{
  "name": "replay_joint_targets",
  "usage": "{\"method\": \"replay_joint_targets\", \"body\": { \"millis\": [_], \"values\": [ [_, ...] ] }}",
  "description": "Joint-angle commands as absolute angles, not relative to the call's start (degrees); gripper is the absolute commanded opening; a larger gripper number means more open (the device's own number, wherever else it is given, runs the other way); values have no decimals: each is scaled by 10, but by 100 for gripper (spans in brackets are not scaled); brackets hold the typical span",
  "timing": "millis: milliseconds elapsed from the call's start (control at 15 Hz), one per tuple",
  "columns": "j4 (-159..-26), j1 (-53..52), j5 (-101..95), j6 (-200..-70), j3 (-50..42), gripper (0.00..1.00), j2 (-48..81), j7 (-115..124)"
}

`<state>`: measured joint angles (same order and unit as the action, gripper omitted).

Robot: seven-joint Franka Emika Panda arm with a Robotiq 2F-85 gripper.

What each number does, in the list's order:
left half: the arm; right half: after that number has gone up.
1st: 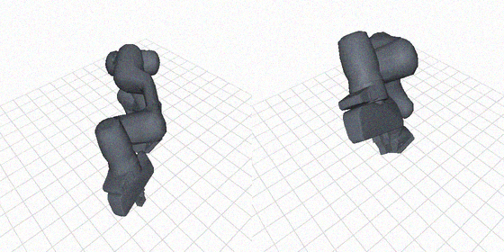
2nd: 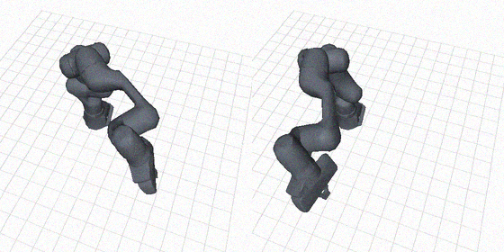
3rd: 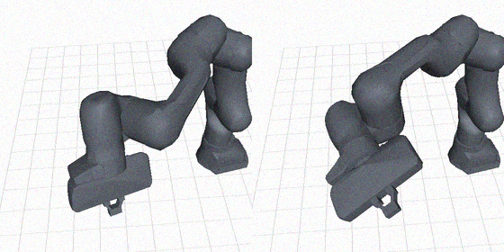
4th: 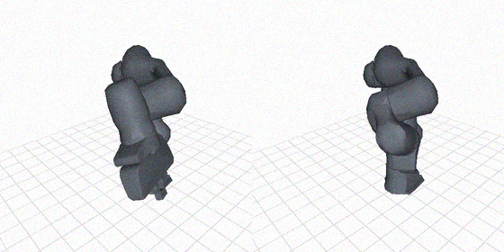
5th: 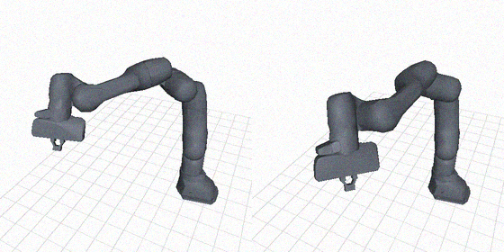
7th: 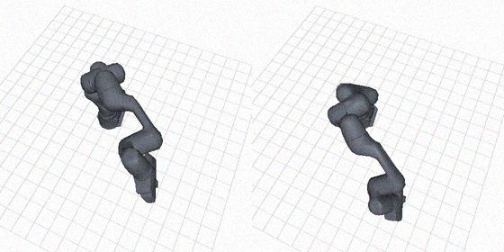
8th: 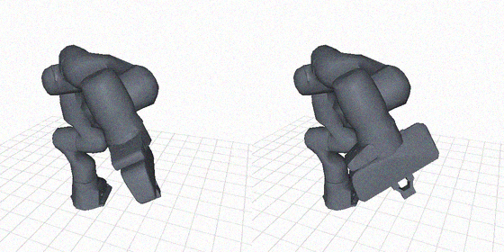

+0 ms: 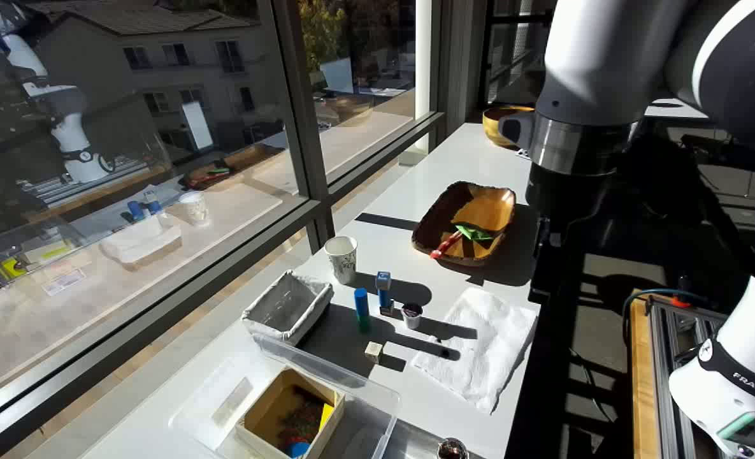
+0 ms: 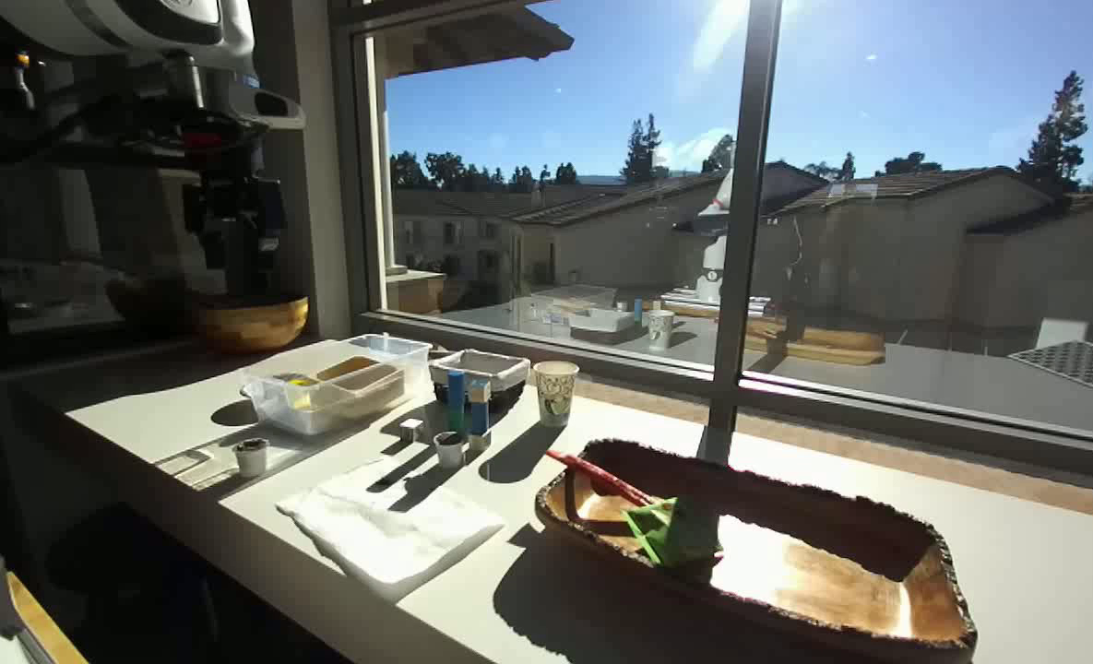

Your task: Pick up the bottle from the left and put some of the objects onto the towel

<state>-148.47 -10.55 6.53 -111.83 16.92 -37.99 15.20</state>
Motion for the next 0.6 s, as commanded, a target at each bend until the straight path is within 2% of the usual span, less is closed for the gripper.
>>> {"method": "replay_joint_targets", "body": {
  "millis": [0,333,533],
  "values": [
    [-1484,-110,63,-1117,166,100,-379,154],
    [-1484,-110,63,-1117,166,100,-379,154],
    [-1500,-77,71,-1171,192,100,-340,261]
  ]
}}
